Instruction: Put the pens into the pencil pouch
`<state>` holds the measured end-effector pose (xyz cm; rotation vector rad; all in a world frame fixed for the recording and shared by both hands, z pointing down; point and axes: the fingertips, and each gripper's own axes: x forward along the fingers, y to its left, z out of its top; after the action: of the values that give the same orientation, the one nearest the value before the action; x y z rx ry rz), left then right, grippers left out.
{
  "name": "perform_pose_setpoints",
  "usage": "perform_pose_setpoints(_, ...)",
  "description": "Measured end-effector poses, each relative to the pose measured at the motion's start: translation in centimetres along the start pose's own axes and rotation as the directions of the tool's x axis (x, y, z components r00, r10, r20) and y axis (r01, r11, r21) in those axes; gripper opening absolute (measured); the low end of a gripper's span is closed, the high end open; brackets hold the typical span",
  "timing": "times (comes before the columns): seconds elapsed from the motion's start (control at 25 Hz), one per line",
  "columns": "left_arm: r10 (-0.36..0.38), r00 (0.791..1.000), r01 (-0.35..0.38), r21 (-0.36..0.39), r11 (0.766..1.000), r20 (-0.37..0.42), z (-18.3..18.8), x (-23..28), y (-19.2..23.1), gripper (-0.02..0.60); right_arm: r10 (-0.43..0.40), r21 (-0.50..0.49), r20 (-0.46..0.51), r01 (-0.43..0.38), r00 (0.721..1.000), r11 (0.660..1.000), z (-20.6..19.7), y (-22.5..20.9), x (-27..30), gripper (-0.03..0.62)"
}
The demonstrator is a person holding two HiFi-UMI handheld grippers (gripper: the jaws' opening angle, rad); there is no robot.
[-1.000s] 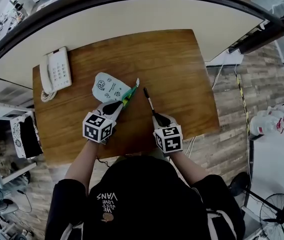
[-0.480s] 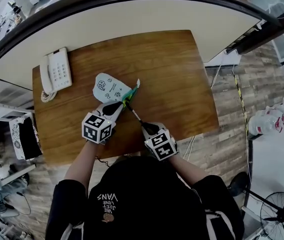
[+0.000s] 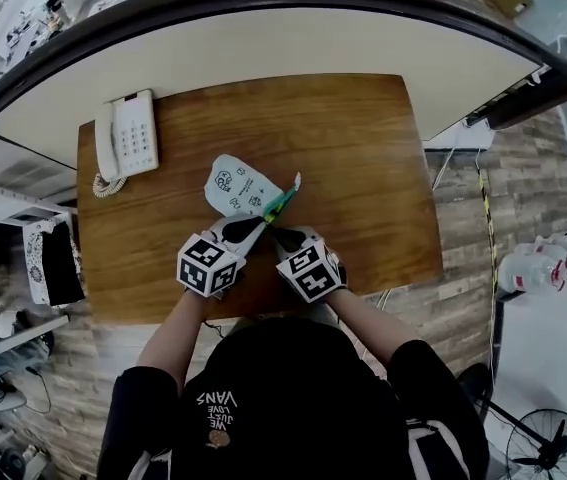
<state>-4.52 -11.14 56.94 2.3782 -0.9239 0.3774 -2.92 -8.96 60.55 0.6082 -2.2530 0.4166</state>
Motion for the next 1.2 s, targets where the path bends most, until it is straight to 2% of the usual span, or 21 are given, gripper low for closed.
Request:
perform_pose_setpoints(0.36,0.012,1.000,-0.011,-0.042,0.999,0.028,0.0,-0.4,0.6,0.028,0.055,0.031,0.111,-0.058,0.992,0.998,3.8,-1.3,3.1,0.063)
perform_pose_setpoints(0.48,0.022,0.999,-0.020,-0.055,0.998,0.030,0.1,-0.5,1.0,0.028,0.066,0.060,0.117,-0.073,0.991,0.996,4.0,-1.1,2.9,0.093)
perform_pose_setpoints(0.64,0.030,0.999,-0.029,-0.053,0.998,0.018,-0.2,-0.3,1.3,0.028,0.052,0.099,0.130,-0.065,0.990,0.993,3.3,-1.1,1.9,0.095)
perform_pose_setpoints(0.88,0.046,0.999,-0.046,-0.037,0.998,0.001,-0.5,0.0,1.6,0.028,-0.053,0.211,0.183,0.013,0.982,0.977,2.0,-2.4,-1.6,0.095)
perform_pose_setpoints(1.2,0.099,0.993,-0.099,-0.004,0.995,-0.058,-1.7,-0.1,1.7,0.029,-0.238,0.375,0.260,0.129,0.936,0.918,1.0,-4.6,-7.5,0.095)
